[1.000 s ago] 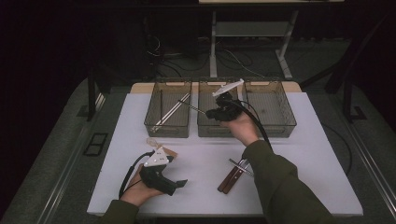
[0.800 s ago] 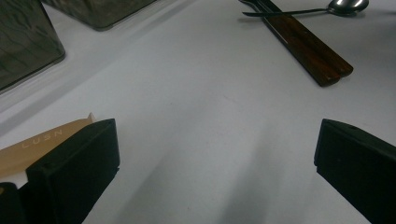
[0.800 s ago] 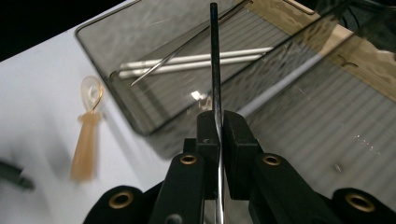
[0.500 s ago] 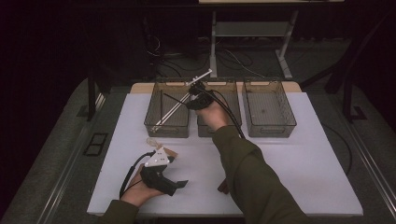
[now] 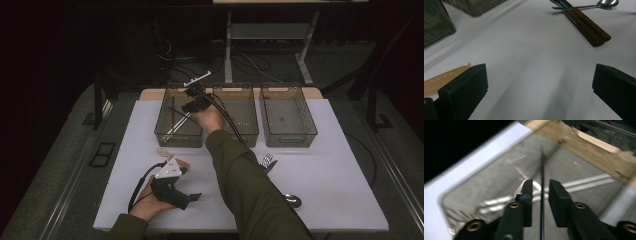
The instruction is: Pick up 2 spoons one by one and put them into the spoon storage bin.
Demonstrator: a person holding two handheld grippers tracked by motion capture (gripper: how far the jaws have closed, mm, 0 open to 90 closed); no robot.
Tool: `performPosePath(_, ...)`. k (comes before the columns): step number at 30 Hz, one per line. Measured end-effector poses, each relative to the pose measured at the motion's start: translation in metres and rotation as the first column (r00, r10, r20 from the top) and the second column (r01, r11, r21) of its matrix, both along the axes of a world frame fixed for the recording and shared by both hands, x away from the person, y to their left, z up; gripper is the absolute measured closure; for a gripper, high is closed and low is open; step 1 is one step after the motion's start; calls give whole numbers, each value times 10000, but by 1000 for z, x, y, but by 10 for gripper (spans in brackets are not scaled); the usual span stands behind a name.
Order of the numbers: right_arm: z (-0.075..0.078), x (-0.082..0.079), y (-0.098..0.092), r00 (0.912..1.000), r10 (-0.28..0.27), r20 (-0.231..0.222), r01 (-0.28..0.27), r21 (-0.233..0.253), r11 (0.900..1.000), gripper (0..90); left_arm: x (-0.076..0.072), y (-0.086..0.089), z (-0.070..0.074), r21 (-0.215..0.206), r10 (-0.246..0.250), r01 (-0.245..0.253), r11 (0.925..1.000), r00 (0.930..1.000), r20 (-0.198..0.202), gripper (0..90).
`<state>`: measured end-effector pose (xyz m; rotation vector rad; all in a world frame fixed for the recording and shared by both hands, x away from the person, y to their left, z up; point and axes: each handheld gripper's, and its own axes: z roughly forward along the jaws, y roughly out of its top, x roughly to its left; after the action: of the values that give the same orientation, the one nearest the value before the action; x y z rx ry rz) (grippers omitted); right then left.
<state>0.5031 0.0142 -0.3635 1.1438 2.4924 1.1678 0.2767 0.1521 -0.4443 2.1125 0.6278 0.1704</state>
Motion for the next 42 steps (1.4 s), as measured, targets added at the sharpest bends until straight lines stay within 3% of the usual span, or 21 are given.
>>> performPosePath(4,3,-4,-3,9998,104,159,-97,-421,9991,649,-1,-1,0,31,-25,25,10000,10000,3,0)
performPosePath(8,11,-7,-13,9995,299,82,-296,-295,9991,600,-1,-1,0,59,-21,21,10000,10000,12,0)
performPosePath(21,28,-38,-71,9898,1207,761,-1227,227,9922,476,0,1,0,27,34,-34,10000,10000,14,0)
performPosePath(30,26,-69,-116,9773,1853,1022,-1906,447,9806,439,0,2,0,21,123,-123,9999,9999,3,0)
performPosePath(38,21,-100,-155,9658,2319,1162,-2360,230,9715,411,-1,3,0,-7,257,-257,9997,9997,22,0)
performPosePath(42,16,-116,-178,9643,2385,1155,-2429,260,9697,402,-1,3,0,-32,300,-300,9995,9995,12,0)
